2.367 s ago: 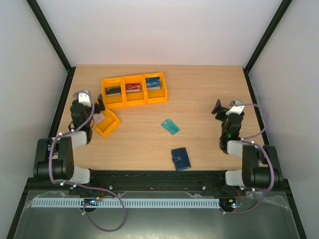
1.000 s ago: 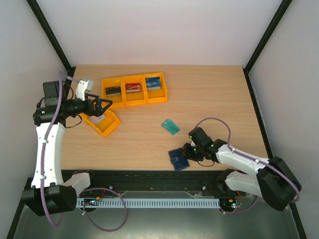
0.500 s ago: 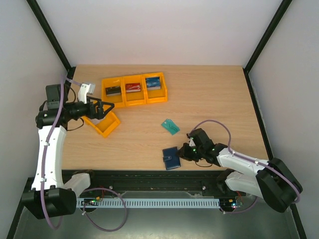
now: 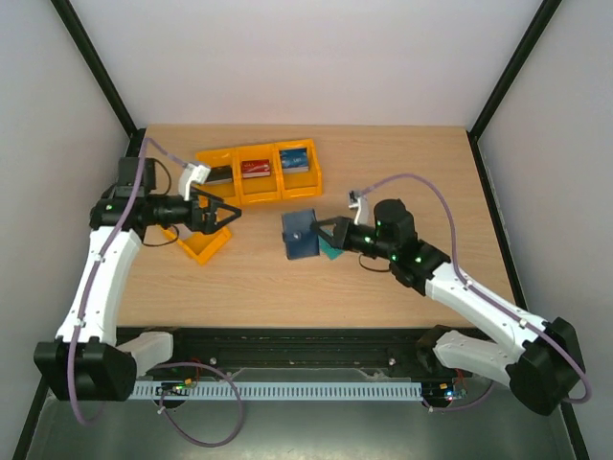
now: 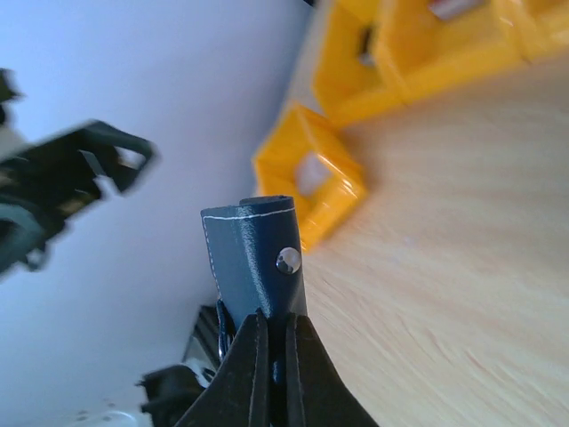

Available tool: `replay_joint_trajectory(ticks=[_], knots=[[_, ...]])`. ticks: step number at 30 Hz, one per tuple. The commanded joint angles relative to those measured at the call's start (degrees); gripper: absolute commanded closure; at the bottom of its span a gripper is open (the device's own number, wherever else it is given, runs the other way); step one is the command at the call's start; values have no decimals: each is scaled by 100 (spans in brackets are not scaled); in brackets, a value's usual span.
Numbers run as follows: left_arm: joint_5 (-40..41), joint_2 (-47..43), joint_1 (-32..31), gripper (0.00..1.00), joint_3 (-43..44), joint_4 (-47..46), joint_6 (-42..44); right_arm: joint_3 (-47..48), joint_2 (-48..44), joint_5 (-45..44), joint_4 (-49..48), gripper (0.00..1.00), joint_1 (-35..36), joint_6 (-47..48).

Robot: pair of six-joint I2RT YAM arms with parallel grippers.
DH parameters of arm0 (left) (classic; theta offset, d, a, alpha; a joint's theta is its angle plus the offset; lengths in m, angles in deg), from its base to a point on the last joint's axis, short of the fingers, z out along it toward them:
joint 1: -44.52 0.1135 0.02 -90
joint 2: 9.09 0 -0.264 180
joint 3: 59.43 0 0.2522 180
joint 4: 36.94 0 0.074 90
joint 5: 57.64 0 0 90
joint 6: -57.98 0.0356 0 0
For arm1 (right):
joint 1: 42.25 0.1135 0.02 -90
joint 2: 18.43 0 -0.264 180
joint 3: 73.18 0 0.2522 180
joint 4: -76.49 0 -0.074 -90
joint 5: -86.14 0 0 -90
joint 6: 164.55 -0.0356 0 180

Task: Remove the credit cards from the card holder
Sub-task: Pick up the card holder from the center of the board.

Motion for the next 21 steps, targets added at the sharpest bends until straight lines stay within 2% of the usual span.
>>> replay_joint_trajectory(ticks=[1, 5, 11, 14, 15, 17, 18, 20, 21], knots=[[-564, 501, -700, 1, 465, 478, 599, 779, 533, 479, -1310, 98, 39, 370], [-1029, 928, -1252, 1, 1090, 788, 963, 1108, 940, 905, -2094, 98, 44, 437], [-1160, 1257, -1309, 1, 1435, 726, 994, 1210, 1065, 1431, -2492, 98, 85, 604], [-1265, 1358, -1424, 8, 1377, 552, 808, 1171, 1027, 1551, -2470, 98, 107, 701], [-1231, 1394, -1506, 13, 1383, 544, 778, 1163, 1025, 1576, -2474, 98, 125, 707], [-1097, 1452, -1668, 30, 1389, 546, 785, 1153, 1043, 1618, -2502, 98, 146, 723], [-1060, 1458, -1739, 43, 1393, 554, 810, 1159, 1045, 1622, -2515, 98, 149, 746], [-1088, 1441, -1745, 76, 1407, 569, 847, 1158, 1038, 1634, -2511, 98, 149, 808], [-1099, 1421, -1738, 84, 1424, 584, 868, 1158, 1029, 1648, -2495, 98, 147, 851]])
